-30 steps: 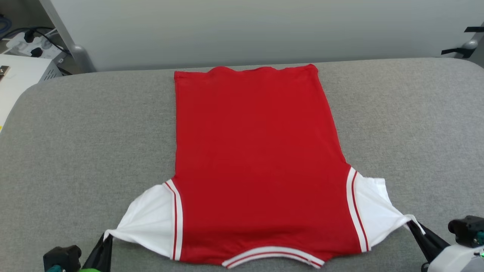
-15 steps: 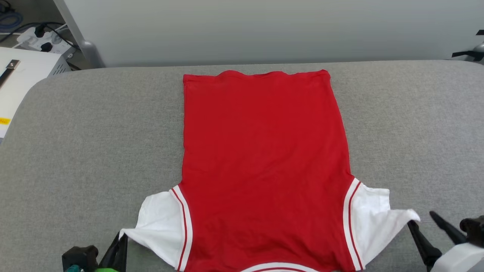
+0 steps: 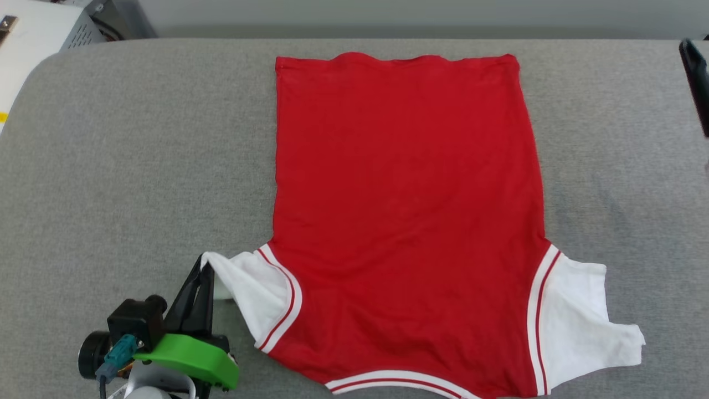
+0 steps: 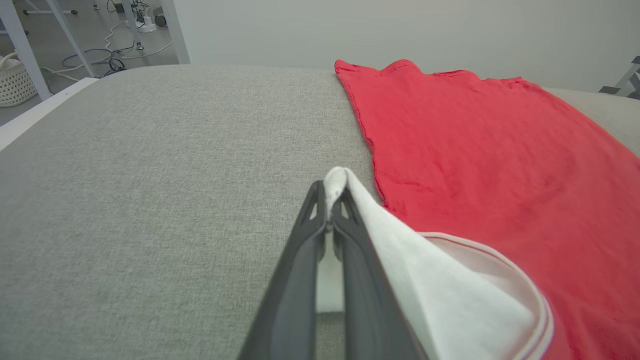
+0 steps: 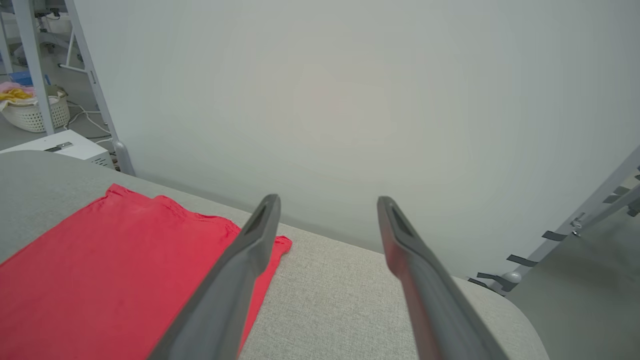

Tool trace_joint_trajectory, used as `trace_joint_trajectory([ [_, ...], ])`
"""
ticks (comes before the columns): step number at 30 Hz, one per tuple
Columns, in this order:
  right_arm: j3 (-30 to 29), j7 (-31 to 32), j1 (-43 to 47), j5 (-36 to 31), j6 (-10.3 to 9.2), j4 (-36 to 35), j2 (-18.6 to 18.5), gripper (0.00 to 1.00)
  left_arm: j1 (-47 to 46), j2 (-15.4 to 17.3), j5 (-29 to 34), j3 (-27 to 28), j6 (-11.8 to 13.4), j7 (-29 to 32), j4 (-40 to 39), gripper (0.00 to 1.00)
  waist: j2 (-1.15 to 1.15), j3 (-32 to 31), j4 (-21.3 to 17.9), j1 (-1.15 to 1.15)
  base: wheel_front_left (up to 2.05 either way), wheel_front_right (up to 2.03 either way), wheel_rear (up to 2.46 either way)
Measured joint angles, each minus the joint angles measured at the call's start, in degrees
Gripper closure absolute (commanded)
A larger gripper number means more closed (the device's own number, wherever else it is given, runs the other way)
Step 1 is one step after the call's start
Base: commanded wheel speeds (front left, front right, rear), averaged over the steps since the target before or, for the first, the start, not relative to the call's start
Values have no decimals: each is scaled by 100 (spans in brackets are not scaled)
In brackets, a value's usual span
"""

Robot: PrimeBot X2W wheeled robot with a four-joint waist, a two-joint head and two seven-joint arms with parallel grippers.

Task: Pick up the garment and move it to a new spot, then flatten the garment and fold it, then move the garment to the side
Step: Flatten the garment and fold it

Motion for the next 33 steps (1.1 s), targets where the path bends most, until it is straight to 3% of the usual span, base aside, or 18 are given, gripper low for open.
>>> trace_joint_trajectory([
  [6, 862, 1693, -1849, 364, 0, 984, -392, 0, -347, -316, 230, 21, -148, -1, -267, 100, 0, 491, 264, 0, 0, 0, 0],
  [11, 1389, 3283, -3005, 912, -1, 1864, -366, 0, -567, -578, 434, 47, -294, -1, -390, 100, 0, 938, 522, 1, 0, 0, 0],
  [15, 1549, 4081, -3673, 970, -1, 2397, -348, 0, -738, -799, 605, 86, -450, -1, -453, 100, 0, 1306, 715, 1, 0, 0, 0],
  [21, 1636, 4551, -4259, 683, -1, 3071, -248, 0, -934, -1076, 811, 218, -666, -1, -524, 100, 0, 1835, 987, 1, 0, 0, 0],
  [27, 1705, 4548, -4380, 444, -1, 3571, -25, 0, -1048, -1324, 1056, 322, -868, -1, -539, 100, 0, 2294, 1228, 2, 0, 0, 0],
  [33, 1607, 4591, -4367, 400, -5, 3719, -90, 0, -1073, -1497, 1248, 450, -1065, -1, -485, 100, 0, 2554, 1427, 0, 0, 0, 0],
])
